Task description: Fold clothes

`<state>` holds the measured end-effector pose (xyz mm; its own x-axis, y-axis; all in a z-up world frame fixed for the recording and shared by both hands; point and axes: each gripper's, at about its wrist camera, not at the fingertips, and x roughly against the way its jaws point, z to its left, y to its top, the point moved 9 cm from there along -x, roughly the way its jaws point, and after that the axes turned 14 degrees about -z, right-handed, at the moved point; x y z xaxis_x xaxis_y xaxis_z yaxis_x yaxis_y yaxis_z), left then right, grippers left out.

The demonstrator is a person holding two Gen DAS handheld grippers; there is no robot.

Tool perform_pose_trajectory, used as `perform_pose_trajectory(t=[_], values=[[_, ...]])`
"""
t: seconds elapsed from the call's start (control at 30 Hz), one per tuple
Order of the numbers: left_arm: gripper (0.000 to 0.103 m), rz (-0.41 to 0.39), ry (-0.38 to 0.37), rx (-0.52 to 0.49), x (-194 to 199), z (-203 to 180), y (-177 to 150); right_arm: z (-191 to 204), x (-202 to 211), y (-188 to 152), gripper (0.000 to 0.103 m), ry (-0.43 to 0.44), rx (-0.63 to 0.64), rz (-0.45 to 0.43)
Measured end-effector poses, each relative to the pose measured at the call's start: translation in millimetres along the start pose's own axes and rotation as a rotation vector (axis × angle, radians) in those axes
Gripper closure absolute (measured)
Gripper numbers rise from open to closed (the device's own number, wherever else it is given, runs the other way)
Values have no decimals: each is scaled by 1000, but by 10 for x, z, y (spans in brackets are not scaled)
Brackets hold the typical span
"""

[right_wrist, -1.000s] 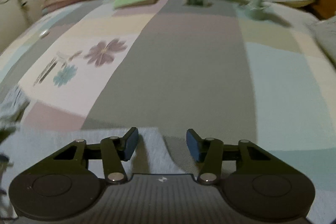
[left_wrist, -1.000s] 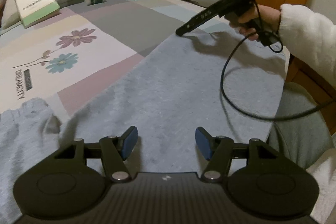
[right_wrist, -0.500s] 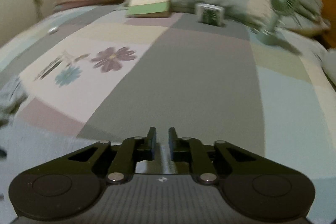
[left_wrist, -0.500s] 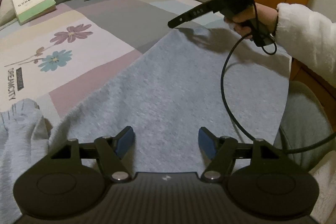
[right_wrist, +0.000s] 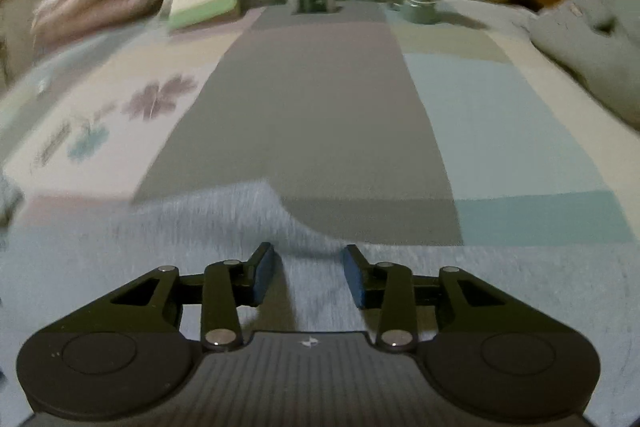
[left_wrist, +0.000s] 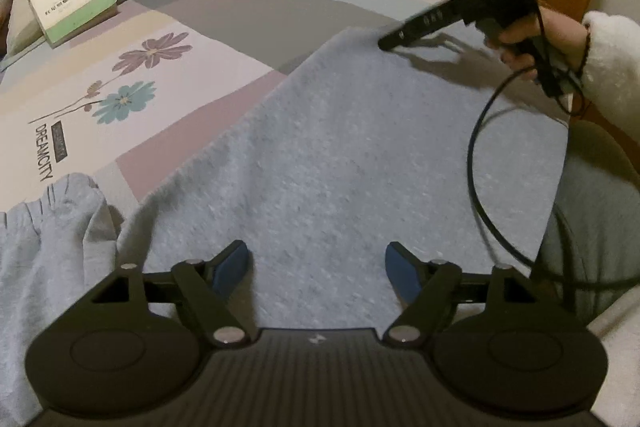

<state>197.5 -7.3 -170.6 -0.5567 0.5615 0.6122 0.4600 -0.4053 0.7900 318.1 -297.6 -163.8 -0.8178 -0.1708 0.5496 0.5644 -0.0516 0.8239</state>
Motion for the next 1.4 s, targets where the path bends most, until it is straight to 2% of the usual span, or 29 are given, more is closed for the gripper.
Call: perform_pose_trajectory(t=[0.07,0.23,0.27,0.37,0.43,0.5,0.53,0.63,0.73,0.83,1.03,1.23,1.4], values=[[27,-1,10,-4,54,-10,22,-33,102,70,57,-25,-30,-12],[27,-18,13,-30,226,-99,26,61,697,13,37,-92,5,-16],[27,-13,19,-32,232,-113,-7,107,821,-66,32,-93,6,-11],[27,5,36,-39,249,-154,-108,258,1046,-372,30,-100,33,25],[26,16,48,-44,260,-182,-175,330,1094,-621,25,-119,50,65],[26,28,59,-48,274,-209,-241,347,1108,-874,15,-146,49,103],[26,35,65,-41,312,-205,-252,363,1155,-918,12,-161,54,88],[26,19,83,-58,486,-232,-228,444,1319,-910,12,-199,45,64],[25,-5,73,-52,562,-281,-219,621,1459,-879,8,-143,-33,16],[25,28,75,-50,485,-304,-304,783,1459,-1022,8,-139,-57,57],[24,2,92,-30,545,-222,-293,1114,1463,-1182,0,-159,3,108],[24,-80,99,-31,652,-80,-239,1257,1366,-1279,0,-240,88,171],[24,-142,79,-2,837,-29,-280,1267,1285,-1264,0,-259,71,196]])
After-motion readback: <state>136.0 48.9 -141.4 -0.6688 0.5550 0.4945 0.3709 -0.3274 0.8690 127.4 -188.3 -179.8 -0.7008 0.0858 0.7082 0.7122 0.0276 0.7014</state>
